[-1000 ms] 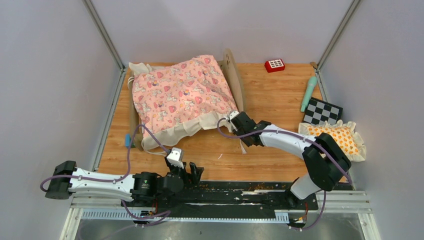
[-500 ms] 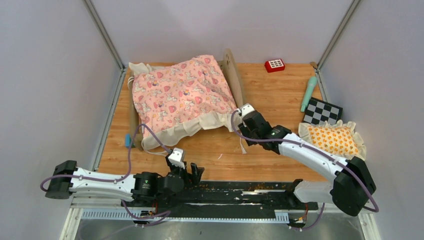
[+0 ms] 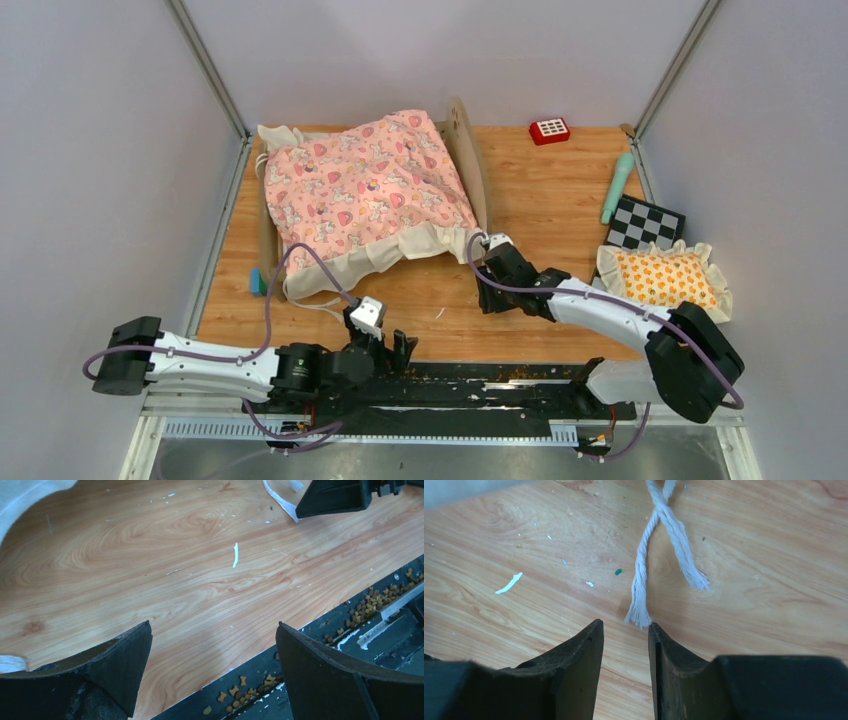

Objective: Set up the pet bed
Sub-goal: Tie the ropes to the bed frame.

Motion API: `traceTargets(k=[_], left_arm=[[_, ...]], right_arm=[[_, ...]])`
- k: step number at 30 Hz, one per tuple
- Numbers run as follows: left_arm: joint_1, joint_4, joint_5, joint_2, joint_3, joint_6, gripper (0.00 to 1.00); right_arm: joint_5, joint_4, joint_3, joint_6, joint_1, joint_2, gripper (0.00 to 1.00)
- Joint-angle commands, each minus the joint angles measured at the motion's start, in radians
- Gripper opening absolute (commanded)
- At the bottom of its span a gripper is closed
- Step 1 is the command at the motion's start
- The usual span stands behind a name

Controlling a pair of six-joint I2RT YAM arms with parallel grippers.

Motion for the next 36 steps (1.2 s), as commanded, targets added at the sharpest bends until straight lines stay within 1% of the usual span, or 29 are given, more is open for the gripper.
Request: traceTargets(k=[1, 6, 8, 12, 17, 22, 26, 29, 34, 36], left_arm=[[0.002, 0.06, 0.019, 0.056, 0.067, 0.048, 1.0], [0.002, 0.06, 0.034, 0.093, 0.075, 0.03, 1.0], [0.002, 0.071, 0.037, 0.092, 0.066, 0.023, 1.0], [0.002, 0.074, 0.039, 0.086, 0.057, 0.019, 1.0], [0.002, 0.062, 0.032, 0.077, 0.052, 0.016, 1.0], [0.002, 0.043, 0.024, 0.071, 0.051, 0.003, 1.0], [0.002, 0.036, 0.017, 0.065, 0.048, -0.008, 1.0], [0.002, 0.028, 0.01, 0.059, 0.046, -0.013, 1.0], [0.002, 0.01, 0.0, 0.055, 0.049, -0.025, 1.0], [0.002, 0.009, 0.0, 0.052, 0.051, -0.03, 1.0]], right_arm=[[0.025, 0.095, -0.003, 0.075, 0.015, 0.027, 0.38], [0.071, 0.095, -0.005, 0.072, 0.033, 0.066, 0.39], [0.085, 0.098, -0.01, 0.072, 0.042, 0.081, 0.4], [0.161, 0.08, -0.01, 0.074, 0.071, 0.105, 0.45], [0.196, 0.09, -0.017, 0.081, 0.084, 0.122, 0.46], [0.159, 0.127, -0.021, 0.076, 0.111, 0.155, 0.44], [0.114, 0.155, 0.001, 0.076, 0.173, 0.181, 0.44], [0.073, 0.211, 0.02, 0.08, 0.208, 0.203, 0.45], [0.0, 0.328, 0.051, 0.046, 0.213, 0.24, 0.46], [0.015, 0.294, 0.085, 0.0, 0.213, 0.238, 0.47]])
